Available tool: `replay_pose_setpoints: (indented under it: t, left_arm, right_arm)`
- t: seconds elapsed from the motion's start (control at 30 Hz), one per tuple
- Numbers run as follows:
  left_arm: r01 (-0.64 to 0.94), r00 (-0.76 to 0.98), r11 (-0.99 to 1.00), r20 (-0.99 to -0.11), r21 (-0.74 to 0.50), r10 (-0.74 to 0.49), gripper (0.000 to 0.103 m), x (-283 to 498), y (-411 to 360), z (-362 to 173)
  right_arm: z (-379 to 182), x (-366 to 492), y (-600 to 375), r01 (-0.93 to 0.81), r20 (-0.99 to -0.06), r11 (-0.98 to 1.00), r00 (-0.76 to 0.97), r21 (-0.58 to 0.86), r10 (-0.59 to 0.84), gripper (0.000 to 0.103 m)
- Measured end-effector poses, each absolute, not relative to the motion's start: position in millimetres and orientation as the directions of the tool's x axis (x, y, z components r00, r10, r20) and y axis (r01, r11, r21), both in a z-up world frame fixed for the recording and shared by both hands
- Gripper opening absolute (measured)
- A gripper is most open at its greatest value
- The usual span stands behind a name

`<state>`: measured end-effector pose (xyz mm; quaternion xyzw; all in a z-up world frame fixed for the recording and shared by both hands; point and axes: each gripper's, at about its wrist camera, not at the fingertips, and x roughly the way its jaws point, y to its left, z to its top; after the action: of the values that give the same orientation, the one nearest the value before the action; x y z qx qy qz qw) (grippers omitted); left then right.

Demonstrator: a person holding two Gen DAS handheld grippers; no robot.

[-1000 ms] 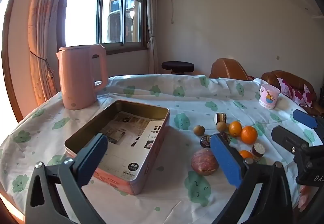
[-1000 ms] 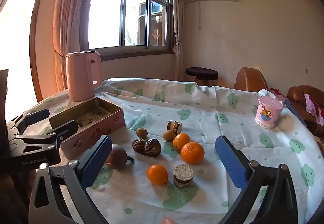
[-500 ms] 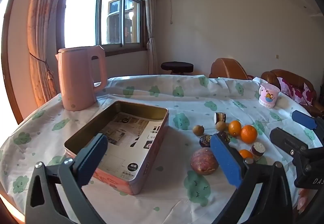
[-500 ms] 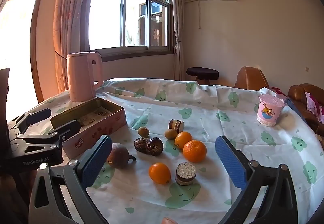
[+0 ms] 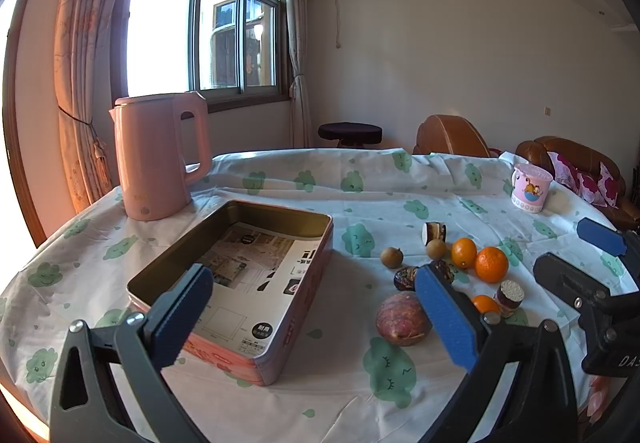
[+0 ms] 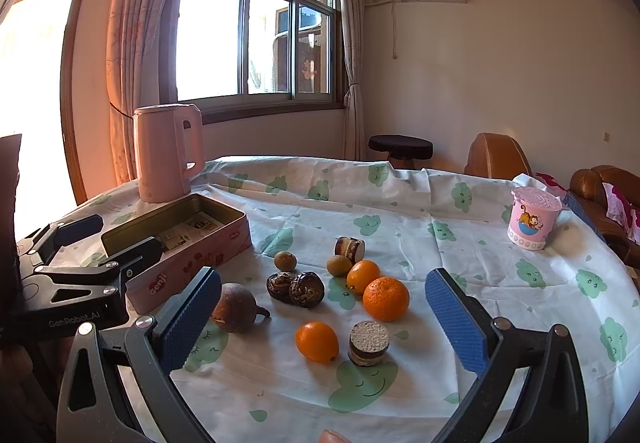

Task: Organize fruits

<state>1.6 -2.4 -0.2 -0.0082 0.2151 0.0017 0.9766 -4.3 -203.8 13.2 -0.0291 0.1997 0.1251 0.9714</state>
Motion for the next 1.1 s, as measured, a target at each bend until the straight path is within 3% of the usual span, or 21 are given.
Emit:
replay_pose_setpoints:
  t: [1.1]
  left_arm:
    - [-0.006,0.909,1.000,-0.418,-0.013,0.000,0.103,0.7,-4.4,-0.2]
  right_arm:
    - [7.3,-6.5,-199.8,-0.262,-0.402,0.965,0.884,-0.004,0.238,0.102]
